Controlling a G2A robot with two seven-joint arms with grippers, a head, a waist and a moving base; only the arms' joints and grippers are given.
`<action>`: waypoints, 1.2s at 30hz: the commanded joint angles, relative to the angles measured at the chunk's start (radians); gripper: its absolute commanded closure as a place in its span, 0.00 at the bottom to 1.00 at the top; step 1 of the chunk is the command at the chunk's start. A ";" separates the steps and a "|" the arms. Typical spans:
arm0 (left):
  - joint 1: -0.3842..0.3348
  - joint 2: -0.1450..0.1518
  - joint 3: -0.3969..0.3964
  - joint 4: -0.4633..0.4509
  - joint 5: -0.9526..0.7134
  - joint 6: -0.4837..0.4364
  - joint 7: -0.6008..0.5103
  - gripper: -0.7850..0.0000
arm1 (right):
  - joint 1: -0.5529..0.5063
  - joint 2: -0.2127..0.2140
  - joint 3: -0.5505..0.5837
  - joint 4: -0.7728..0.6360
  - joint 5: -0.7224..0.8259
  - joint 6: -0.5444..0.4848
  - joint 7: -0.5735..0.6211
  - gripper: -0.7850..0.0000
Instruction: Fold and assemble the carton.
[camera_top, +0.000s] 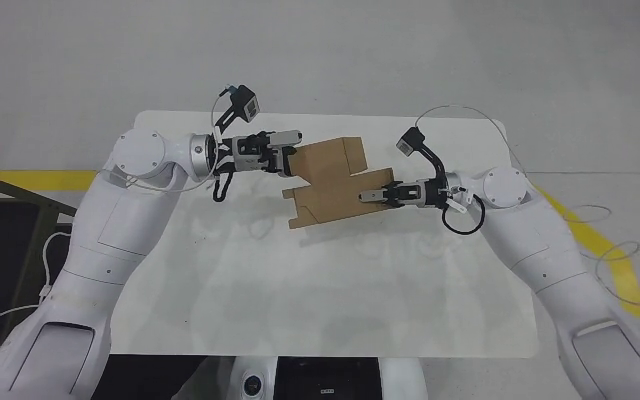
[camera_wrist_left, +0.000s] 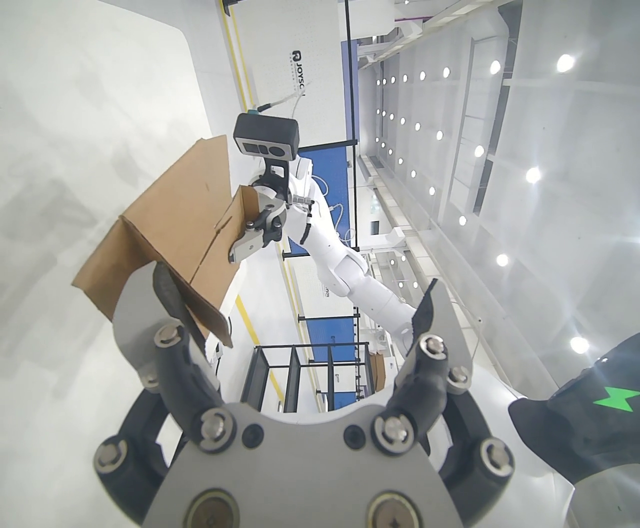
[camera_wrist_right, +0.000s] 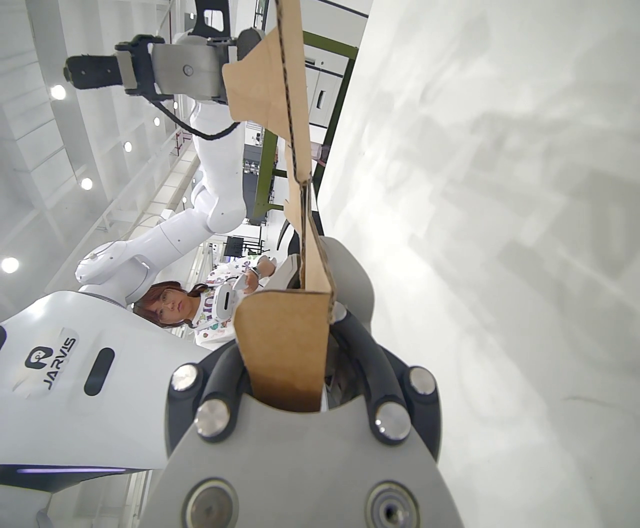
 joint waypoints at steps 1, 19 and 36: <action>-0.001 -0.002 0.005 0.013 0.007 -0.002 0.005 0.00 | 0.000 -0.002 0.002 -0.001 -0.001 0.001 0.001 1.00; 0.001 -0.007 0.010 0.029 0.091 -0.018 0.028 0.59 | -0.008 -0.016 0.032 -0.001 -0.017 0.005 0.007 1.00; 0.009 -0.004 0.012 0.025 0.208 -0.030 0.040 0.97 | -0.014 -0.026 0.058 0.002 -0.037 0.011 0.018 1.00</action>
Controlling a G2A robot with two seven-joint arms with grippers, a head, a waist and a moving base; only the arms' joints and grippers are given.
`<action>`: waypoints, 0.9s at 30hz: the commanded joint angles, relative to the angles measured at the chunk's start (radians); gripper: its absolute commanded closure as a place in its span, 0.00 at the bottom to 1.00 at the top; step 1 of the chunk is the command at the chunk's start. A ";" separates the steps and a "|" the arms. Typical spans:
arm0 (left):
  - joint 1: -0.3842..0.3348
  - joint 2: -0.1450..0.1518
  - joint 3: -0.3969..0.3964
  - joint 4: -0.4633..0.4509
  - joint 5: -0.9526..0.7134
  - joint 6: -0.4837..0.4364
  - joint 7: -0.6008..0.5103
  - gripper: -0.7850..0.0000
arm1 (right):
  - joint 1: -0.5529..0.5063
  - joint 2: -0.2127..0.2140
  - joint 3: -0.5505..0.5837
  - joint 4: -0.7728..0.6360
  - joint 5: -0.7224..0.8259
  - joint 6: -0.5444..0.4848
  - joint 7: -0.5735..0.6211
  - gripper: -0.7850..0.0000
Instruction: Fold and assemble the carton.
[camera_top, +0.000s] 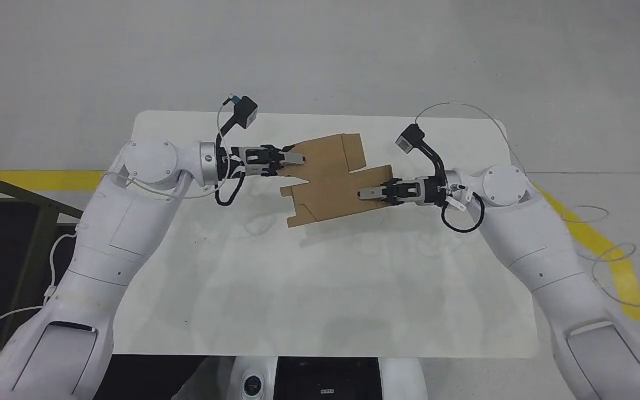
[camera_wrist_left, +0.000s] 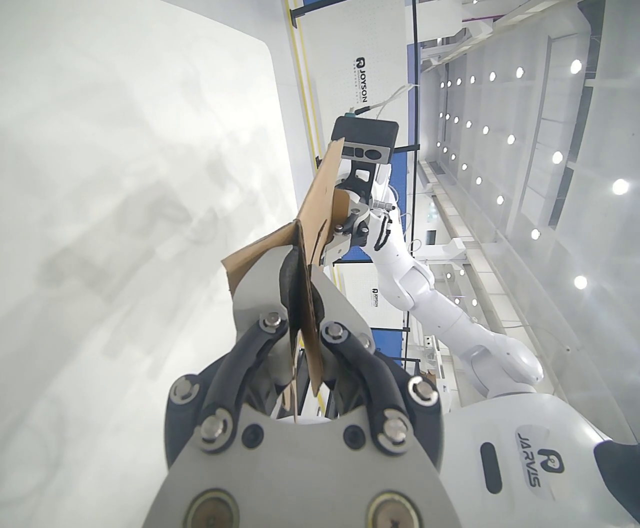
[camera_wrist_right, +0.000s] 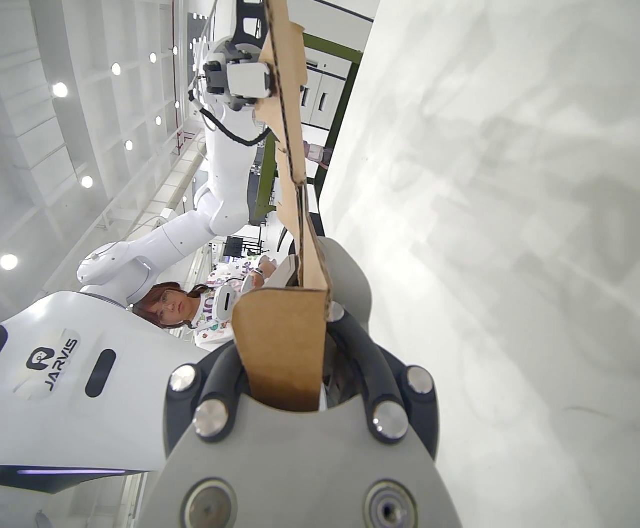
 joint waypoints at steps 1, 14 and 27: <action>0.000 0.000 -0.001 -0.001 0.005 0.001 0.000 1.00 | -0.001 -0.001 0.002 0.000 -0.001 0.000 0.001 1.00; 0.010 0.000 -0.013 -0.022 0.002 0.001 -0.011 1.00 | -0.010 -0.002 0.032 0.025 -0.029 -0.002 -0.010 0.22; 0.022 0.008 -0.028 -0.063 0.047 -0.035 -0.050 1.00 | -0.021 0.043 0.175 -0.047 -0.112 -0.123 -0.070 0.25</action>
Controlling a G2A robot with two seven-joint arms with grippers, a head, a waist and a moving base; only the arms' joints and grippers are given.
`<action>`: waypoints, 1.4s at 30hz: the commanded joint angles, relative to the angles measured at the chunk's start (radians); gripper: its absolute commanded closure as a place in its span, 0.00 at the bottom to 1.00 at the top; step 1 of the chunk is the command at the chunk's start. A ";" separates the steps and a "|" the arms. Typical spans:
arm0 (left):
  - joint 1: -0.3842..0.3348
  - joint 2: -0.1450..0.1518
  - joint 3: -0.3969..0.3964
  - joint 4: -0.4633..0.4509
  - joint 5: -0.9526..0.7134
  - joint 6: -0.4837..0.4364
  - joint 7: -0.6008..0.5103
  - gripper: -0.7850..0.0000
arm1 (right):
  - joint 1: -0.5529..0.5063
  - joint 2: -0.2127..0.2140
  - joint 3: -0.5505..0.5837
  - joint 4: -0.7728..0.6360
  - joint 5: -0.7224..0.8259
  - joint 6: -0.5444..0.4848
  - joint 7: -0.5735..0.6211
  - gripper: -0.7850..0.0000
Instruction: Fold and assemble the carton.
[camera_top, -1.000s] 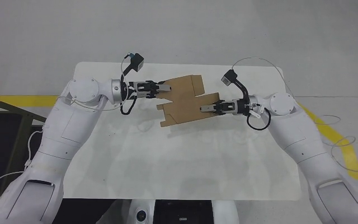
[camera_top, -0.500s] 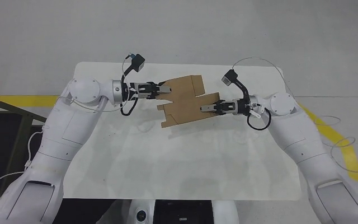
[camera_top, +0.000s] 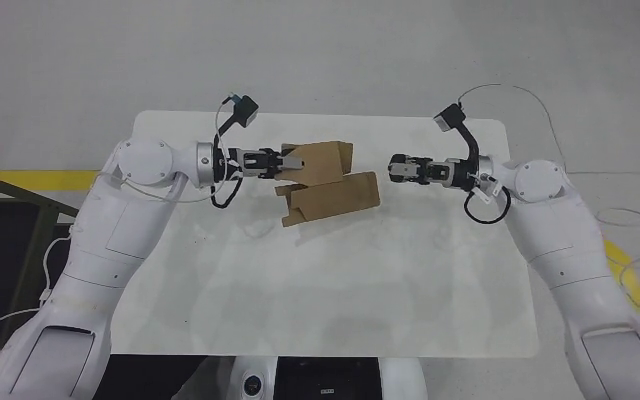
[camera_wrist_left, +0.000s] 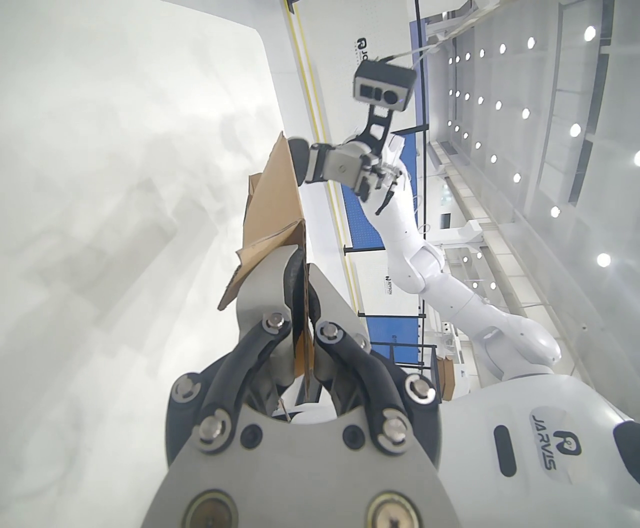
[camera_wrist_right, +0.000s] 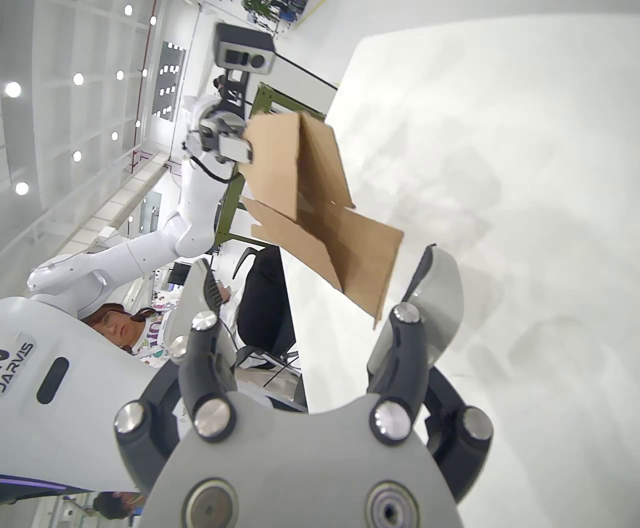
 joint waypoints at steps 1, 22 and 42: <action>0.003 0.000 0.005 -0.009 0.005 -0.005 -0.005 1.00 | -0.004 0.001 0.001 -0.043 0.031 0.006 0.005 0.26; 0.012 -0.001 0.002 -0.057 -0.054 -0.007 -0.062 1.00 | 0.063 -0.037 -0.186 -0.045 0.138 0.022 0.022 0.42; 0.009 -0.001 -0.003 -0.068 -0.061 -0.007 -0.065 1.00 | 0.093 -0.063 -0.255 0.015 0.258 0.039 0.038 0.51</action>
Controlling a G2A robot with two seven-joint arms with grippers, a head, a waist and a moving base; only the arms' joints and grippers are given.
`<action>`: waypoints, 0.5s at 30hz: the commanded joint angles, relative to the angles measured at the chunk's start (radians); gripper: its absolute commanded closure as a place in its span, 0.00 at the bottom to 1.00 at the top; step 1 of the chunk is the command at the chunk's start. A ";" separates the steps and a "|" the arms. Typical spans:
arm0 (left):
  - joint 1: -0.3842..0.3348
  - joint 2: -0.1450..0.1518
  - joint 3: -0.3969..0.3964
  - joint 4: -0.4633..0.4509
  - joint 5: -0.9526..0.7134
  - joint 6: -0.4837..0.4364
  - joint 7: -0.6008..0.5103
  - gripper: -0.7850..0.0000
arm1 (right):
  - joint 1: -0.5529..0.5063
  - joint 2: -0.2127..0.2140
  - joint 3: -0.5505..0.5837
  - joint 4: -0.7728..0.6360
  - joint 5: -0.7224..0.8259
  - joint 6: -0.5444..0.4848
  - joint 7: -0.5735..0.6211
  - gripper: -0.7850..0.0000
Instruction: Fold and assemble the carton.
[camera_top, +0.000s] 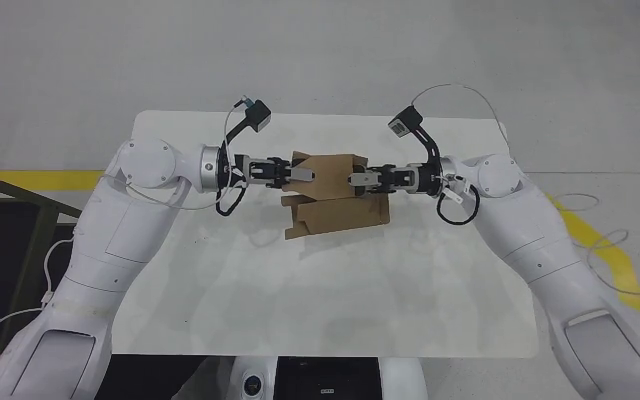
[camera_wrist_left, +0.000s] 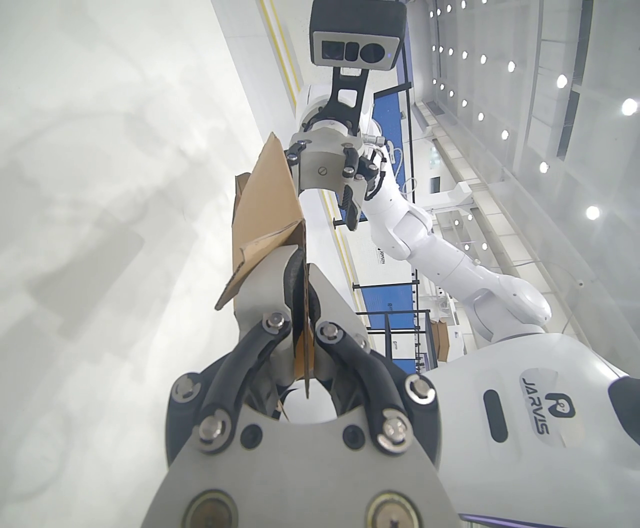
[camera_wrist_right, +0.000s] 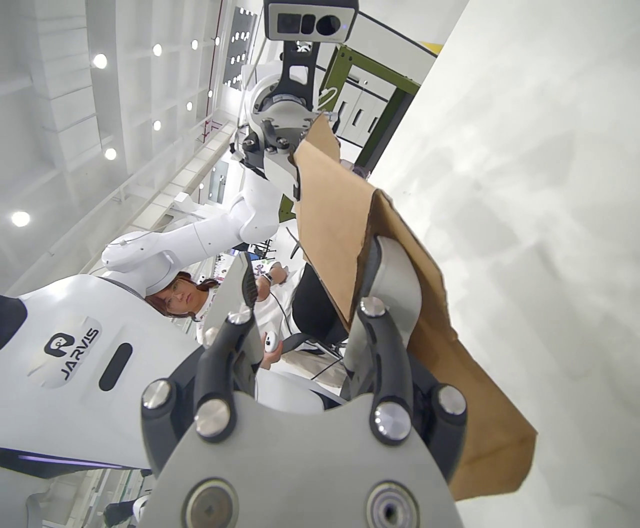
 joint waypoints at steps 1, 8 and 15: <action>-0.001 0.000 -0.002 0.000 0.000 -0.001 -0.001 1.00 | 0.003 -0.004 -0.004 0.004 0.015 0.002 0.002 0.51; 0.002 0.002 -0.008 0.001 0.002 -0.003 -0.001 1.00 | 0.012 -0.012 -0.006 0.021 0.044 0.010 0.010 0.60; 0.007 0.002 -0.006 -0.001 0.005 -0.002 -0.001 1.00 | 0.020 -0.021 -0.013 0.021 0.049 0.016 0.016 0.61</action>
